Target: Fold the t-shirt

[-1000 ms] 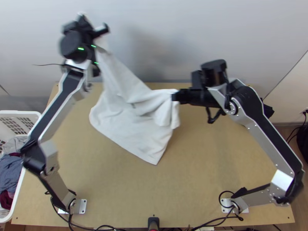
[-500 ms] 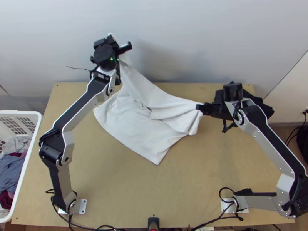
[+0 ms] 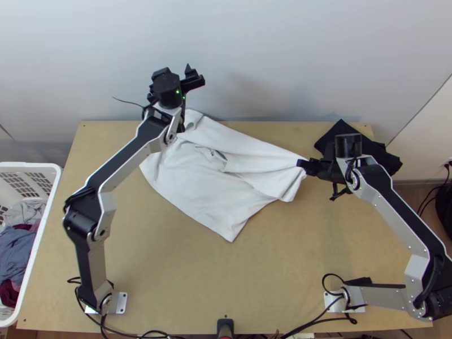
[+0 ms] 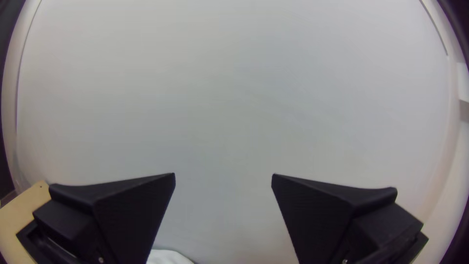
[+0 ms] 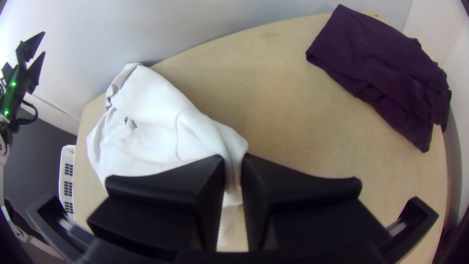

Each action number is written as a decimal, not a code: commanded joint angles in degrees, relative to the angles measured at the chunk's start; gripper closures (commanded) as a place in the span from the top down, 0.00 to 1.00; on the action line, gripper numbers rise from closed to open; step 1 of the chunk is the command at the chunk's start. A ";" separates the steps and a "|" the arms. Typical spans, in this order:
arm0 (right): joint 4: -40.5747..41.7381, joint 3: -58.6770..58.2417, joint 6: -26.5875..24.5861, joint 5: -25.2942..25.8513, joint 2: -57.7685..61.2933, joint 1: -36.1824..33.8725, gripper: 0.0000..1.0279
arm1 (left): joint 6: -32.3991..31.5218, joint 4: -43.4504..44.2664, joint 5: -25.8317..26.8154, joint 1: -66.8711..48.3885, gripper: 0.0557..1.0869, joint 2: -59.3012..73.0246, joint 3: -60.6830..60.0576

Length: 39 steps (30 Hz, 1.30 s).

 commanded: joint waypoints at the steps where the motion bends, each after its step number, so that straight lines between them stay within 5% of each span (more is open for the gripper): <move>1: 1.06 -1.00 2.86 1.33 0.22 -0.48 0.52 | -4.22 -10.54 4.40 -0.30 0.95 -7.15 -0.65; 5: 0.71 -0.91 6.90 2.30 0.22 -0.57 0.96 | -7.91 -25.31 13.01 -0.12 0.95 -12.60 -1.36; 17: 0.45 -0.91 8.66 2.30 -3.21 1.98 0.96 | -6.24 -49.39 28.74 -3.29 0.95 -25.43 -20.43; 39: -0.26 -0.21 9.89 2.38 -4.26 2.16 0.96 | -0.96 -48.95 27.25 -22.80 0.90 -18.40 -33.08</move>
